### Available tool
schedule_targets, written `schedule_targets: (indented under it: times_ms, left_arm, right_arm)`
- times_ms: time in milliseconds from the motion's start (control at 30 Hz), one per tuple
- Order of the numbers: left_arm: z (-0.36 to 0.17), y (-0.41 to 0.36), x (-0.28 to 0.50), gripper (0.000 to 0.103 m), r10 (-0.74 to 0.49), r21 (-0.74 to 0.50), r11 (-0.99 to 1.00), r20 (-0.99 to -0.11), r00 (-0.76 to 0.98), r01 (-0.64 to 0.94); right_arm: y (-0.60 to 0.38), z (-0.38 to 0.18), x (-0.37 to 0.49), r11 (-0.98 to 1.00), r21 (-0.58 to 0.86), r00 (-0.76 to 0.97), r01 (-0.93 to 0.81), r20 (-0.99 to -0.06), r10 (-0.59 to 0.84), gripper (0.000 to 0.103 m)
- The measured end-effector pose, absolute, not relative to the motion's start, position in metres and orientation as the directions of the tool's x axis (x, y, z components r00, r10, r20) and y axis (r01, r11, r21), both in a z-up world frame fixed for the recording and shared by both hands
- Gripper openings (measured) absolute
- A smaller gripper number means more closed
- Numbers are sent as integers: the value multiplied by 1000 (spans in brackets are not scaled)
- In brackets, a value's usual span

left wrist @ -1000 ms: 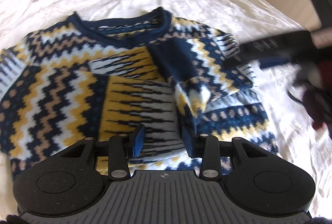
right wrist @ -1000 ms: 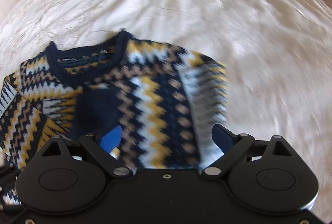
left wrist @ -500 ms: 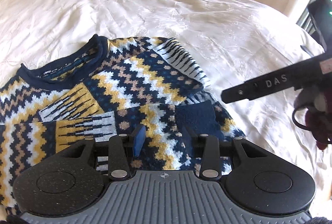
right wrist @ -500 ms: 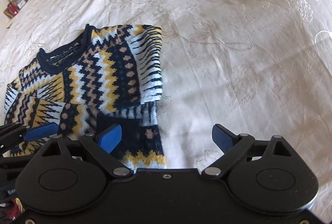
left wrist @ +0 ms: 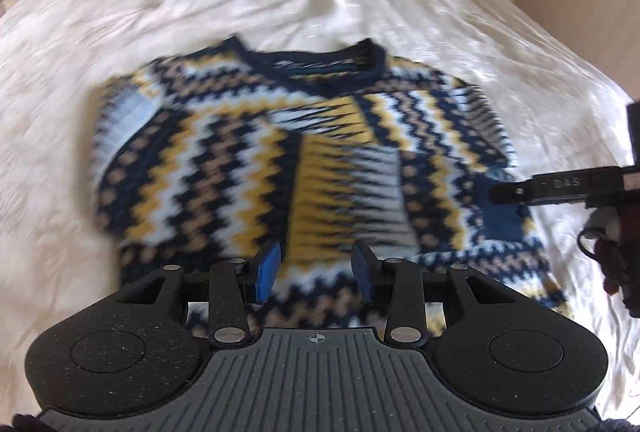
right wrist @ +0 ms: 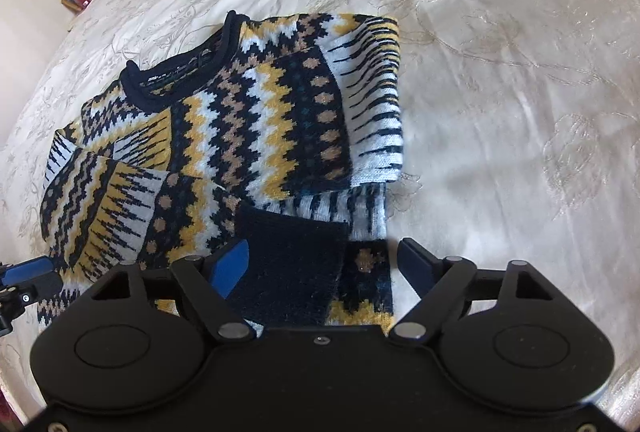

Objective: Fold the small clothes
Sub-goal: 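Grasp the navy hem ribbing with the right gripper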

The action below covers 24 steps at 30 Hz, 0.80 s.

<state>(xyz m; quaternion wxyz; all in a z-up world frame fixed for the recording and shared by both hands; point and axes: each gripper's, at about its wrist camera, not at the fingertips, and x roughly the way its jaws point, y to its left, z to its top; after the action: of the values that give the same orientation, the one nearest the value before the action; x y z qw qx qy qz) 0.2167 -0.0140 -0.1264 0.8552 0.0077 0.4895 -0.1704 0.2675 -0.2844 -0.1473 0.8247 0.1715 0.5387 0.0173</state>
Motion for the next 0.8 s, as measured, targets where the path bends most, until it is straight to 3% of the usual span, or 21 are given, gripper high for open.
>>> schedule_targets:
  times_ms: [167, 433, 800]
  left_arm:
    - [-128, 12, 211, 38, -231, -143, 966, -854, 466, 216]
    - [-127, 16, 205, 38, -225, -147, 969, -854, 470, 196]
    - [-127, 12, 204, 38, -229, -155, 969, -854, 467, 193]
  right_arm:
    - [-285, -153, 266, 922, 354, 435, 157, -863, 257, 64]
    - [-285, -133, 255, 948, 290, 538, 131, -824, 178, 64]
    - [-283, -144, 268, 942, 331, 499, 62, -827, 258, 64]
